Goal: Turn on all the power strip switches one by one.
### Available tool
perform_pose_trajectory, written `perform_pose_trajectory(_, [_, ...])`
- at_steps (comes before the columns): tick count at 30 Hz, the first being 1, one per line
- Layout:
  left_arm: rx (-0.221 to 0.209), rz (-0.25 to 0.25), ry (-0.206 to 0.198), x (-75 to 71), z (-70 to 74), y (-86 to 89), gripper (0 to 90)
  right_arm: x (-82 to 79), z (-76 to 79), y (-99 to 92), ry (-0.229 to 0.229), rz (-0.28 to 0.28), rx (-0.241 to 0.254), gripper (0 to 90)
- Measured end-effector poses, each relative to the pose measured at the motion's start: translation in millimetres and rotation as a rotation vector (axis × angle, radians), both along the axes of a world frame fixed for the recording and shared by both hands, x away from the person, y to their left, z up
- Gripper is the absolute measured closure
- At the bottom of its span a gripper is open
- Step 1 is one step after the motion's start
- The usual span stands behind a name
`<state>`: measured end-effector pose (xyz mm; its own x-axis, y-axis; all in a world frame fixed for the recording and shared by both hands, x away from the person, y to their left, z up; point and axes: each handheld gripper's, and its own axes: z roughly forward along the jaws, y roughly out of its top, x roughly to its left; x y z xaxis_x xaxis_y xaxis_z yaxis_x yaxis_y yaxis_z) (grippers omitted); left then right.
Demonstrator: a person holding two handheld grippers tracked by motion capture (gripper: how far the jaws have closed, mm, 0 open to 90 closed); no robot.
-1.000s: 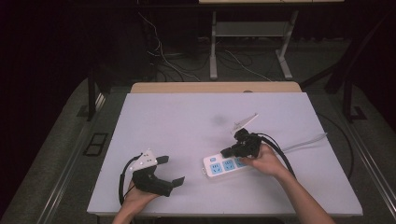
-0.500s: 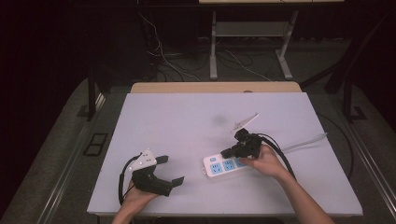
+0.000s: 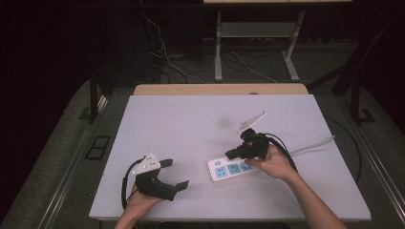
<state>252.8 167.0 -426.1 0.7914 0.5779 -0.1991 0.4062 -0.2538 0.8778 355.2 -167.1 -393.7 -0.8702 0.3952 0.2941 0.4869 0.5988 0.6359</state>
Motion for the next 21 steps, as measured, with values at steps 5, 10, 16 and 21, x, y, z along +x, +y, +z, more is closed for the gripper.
perform_pose_trajectory(5, [-0.002,-0.001,-0.001,-0.2,0.2,0.3,0.0,-0.7,6.5,5.8,-0.01,0.01,0.002,90.0])
perform_pose_trajectory(10, [-0.006,-0.004,0.0,-0.2,0.4,0.3,0.0,-1.8,9.2,15.2,-0.016,0.032,-0.004,90.0])
perform_pose_trajectory(16, [-0.012,-0.003,-0.002,-0.8,0.7,0.7,0.0,-2.5,7.1,26.1,-0.009,0.055,-0.013,90.0])
perform_pose_trajectory(21, [-0.01,-0.003,-0.002,-0.9,0.8,0.7,0.0,-1.9,2.2,31.2,-0.003,0.064,-0.024,90.0])
